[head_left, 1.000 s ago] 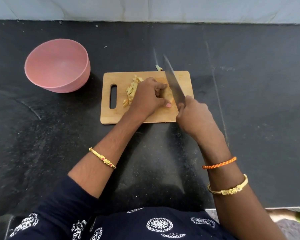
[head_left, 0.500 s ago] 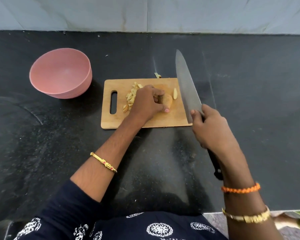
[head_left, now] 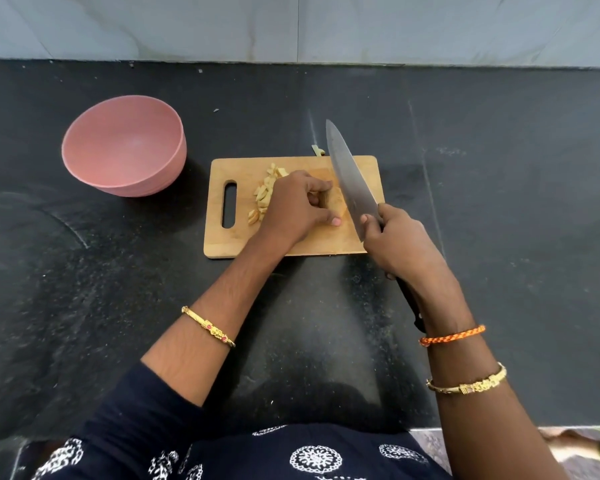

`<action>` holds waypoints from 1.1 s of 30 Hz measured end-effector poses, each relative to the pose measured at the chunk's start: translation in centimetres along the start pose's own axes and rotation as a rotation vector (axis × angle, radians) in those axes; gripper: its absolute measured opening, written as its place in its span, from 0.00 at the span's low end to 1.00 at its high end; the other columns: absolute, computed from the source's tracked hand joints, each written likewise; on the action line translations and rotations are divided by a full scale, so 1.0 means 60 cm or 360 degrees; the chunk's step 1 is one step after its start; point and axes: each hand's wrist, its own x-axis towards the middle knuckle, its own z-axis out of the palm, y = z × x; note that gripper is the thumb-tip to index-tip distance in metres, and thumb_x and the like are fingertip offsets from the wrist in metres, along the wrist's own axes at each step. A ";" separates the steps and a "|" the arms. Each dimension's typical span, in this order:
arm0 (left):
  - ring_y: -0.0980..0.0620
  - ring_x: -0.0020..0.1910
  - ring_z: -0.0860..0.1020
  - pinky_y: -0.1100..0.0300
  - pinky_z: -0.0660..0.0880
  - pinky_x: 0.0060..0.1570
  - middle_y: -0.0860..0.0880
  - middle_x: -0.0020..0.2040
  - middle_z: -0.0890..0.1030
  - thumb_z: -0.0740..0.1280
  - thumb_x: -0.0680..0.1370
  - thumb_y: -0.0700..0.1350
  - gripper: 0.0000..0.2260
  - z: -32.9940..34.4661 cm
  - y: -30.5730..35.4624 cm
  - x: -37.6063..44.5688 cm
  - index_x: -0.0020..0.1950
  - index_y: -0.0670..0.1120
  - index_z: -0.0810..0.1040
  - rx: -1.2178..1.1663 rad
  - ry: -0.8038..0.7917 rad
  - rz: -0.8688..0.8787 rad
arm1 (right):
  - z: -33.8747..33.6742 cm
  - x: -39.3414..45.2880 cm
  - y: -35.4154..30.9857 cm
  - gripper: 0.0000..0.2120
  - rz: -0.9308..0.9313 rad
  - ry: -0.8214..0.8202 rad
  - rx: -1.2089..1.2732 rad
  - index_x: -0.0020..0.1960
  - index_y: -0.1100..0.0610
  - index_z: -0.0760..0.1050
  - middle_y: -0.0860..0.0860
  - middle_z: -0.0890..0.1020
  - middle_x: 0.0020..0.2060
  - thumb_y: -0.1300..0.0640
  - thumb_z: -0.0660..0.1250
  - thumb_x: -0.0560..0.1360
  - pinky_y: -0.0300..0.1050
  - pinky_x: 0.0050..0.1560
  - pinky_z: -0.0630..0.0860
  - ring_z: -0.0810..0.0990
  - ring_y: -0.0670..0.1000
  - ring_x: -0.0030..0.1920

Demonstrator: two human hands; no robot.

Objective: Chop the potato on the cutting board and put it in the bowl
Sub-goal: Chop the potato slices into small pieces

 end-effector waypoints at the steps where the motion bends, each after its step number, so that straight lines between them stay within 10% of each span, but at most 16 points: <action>1: 0.52 0.44 0.76 0.59 0.77 0.49 0.50 0.45 0.77 0.81 0.60 0.43 0.30 0.000 0.000 0.000 0.60 0.40 0.78 -0.0003 -0.0002 0.0006 | 0.000 0.001 -0.001 0.09 -0.0004 0.0001 -0.0013 0.47 0.57 0.68 0.56 0.76 0.44 0.52 0.55 0.81 0.49 0.41 0.74 0.74 0.56 0.39; 33: 0.56 0.41 0.75 0.77 0.69 0.39 0.52 0.45 0.77 0.81 0.59 0.44 0.31 0.005 -0.009 0.002 0.60 0.40 0.78 -0.0020 -0.0003 0.0023 | -0.005 -0.017 0.006 0.10 -0.0018 0.0071 -0.0013 0.43 0.55 0.67 0.58 0.77 0.44 0.51 0.54 0.81 0.48 0.41 0.72 0.75 0.57 0.41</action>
